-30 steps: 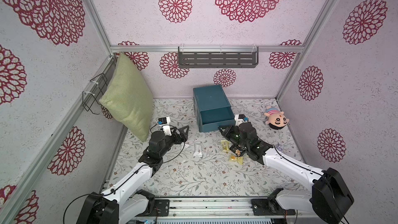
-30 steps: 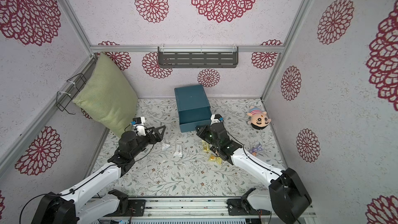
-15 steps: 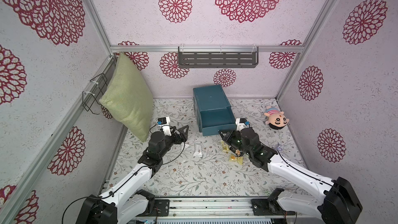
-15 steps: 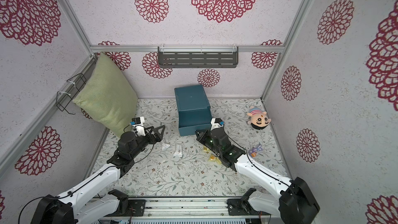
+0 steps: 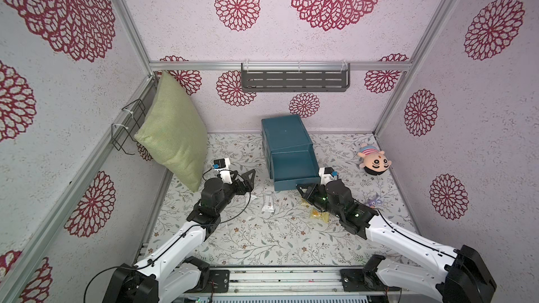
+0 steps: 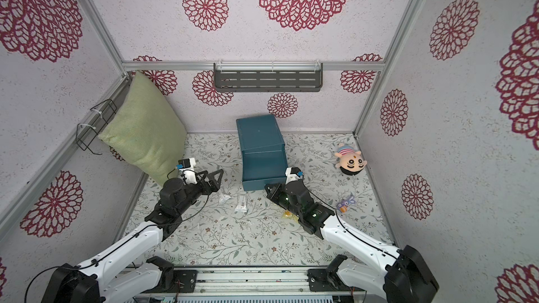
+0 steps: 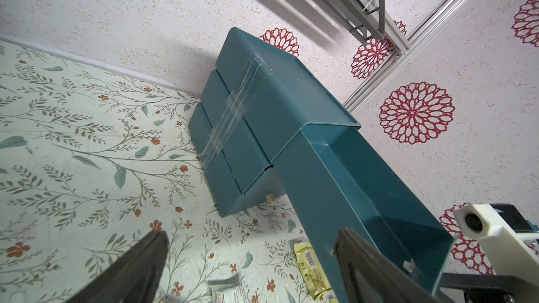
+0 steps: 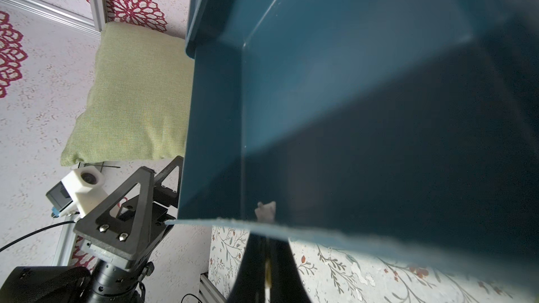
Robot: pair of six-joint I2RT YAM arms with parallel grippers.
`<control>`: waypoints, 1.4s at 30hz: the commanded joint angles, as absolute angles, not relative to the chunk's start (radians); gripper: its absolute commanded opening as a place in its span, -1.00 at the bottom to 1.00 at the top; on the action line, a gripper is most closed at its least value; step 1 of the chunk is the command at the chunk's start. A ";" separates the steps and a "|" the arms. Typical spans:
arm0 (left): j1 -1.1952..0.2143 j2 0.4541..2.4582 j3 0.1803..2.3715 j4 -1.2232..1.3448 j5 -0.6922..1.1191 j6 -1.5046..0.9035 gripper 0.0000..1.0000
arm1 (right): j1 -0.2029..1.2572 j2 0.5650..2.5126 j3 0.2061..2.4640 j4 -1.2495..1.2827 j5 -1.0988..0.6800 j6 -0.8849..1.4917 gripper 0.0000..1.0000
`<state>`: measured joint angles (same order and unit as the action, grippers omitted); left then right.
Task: Place the cookies into the drawer by color
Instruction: Open the drawer in the storage box.
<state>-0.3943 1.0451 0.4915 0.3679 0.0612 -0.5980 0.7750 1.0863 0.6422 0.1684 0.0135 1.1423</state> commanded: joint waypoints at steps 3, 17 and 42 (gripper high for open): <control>-0.410 1.040 0.505 0.364 0.059 -0.586 0.95 | 0.769 1.098 0.679 0.163 0.056 1.092 -1.00; -0.419 1.048 0.510 0.364 0.058 -0.582 0.95 | 0.654 1.108 0.788 0.082 0.014 1.003 -1.00; -0.441 1.080 0.520 0.370 0.053 -0.573 0.95 | 0.611 1.039 0.742 0.018 -0.036 0.940 0.13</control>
